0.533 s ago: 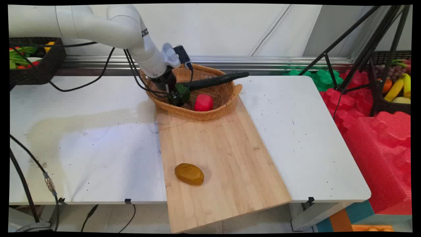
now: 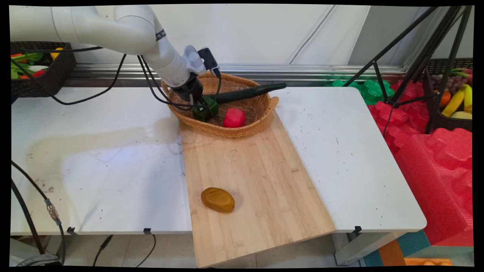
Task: Pick up the potato from the cutting board
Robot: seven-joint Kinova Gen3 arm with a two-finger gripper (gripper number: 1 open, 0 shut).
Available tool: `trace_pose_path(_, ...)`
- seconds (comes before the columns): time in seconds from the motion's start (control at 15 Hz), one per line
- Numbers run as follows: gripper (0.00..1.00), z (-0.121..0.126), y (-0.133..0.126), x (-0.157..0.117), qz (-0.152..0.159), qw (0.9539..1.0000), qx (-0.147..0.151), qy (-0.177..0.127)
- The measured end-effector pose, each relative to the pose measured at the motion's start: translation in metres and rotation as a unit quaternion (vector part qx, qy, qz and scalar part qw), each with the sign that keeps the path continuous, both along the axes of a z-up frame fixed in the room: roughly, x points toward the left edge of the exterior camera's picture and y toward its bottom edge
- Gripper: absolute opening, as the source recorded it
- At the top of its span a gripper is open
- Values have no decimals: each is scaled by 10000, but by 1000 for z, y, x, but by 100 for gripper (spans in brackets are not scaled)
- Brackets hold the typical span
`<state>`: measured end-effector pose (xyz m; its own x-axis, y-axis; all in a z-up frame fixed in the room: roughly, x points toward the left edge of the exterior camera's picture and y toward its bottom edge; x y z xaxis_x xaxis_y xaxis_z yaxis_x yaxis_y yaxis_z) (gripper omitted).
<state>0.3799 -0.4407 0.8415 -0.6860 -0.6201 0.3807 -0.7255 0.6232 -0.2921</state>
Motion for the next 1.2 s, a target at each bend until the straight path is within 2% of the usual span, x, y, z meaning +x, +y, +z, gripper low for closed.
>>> trace_pose_path(0.33, 100, 29, 20, -3, -287, 9992, -246, 163)
trace_pose_path(0.67, 100, 65, 43, -3, -557, 9961, -518, 444)
trace_pose_path(1.0, 100, 102, 78, 0, -924, 9892, -746, 859)
trace_pose_path(1.2, 100, 119, 108, 5, -1228, 9825, -851, 1115)
